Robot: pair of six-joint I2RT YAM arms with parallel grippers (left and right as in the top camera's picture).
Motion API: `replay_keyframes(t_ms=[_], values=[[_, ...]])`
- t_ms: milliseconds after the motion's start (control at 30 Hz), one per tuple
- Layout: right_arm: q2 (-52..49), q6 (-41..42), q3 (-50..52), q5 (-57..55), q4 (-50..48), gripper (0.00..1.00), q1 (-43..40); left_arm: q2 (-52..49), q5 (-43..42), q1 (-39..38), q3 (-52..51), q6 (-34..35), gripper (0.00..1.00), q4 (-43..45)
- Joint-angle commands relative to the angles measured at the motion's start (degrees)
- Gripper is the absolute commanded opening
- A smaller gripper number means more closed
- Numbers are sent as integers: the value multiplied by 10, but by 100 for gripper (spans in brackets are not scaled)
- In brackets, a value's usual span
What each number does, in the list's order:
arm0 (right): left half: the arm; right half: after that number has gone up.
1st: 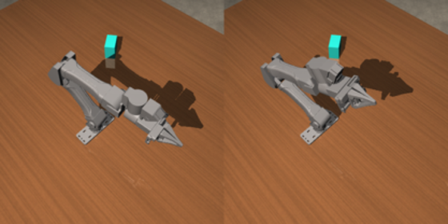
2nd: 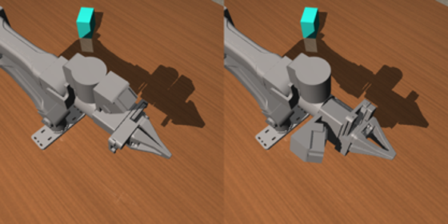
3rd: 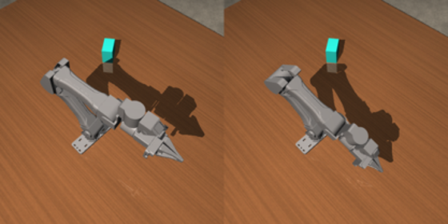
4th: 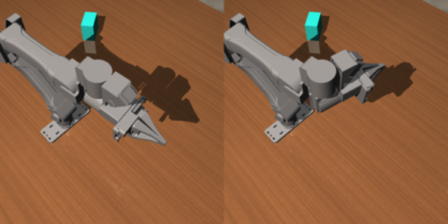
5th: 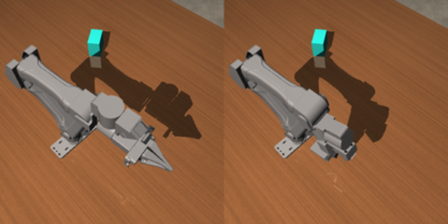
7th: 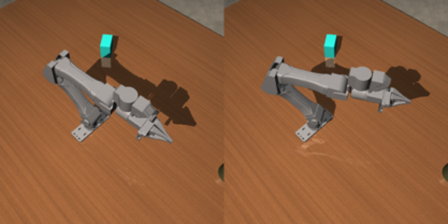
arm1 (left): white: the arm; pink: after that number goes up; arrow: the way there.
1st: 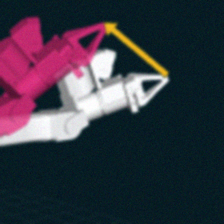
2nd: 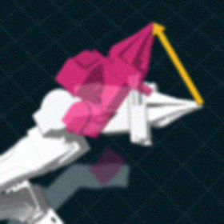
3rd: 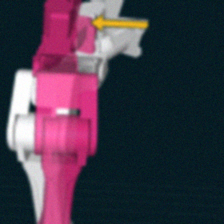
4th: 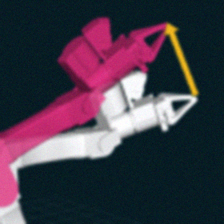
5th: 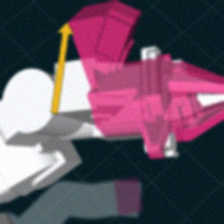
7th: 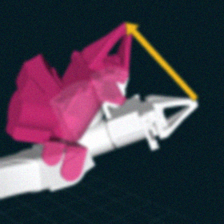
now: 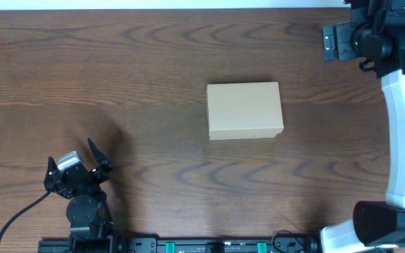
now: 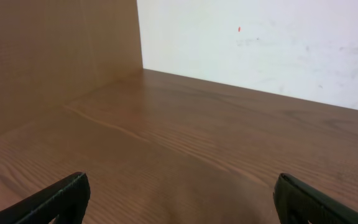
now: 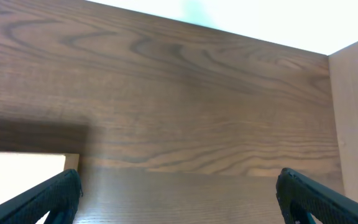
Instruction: Pack container
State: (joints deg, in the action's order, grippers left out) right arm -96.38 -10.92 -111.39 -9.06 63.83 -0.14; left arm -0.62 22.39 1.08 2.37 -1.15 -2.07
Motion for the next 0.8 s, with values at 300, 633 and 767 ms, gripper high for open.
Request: replay_keyframes(t_ms=[300, 633, 767], values=[[1, -1, -7, -6, 0, 99, -2, 3, -14, 3, -20, -3, 95, -7], [1, -5, -7, -23, 1, 99, -2, 3, -14, 3, -20, -3, 95, -7], [10, 44, -6, -31, 6, 99, -1, 3, -14, 3, -20, -3, 95, -7]])
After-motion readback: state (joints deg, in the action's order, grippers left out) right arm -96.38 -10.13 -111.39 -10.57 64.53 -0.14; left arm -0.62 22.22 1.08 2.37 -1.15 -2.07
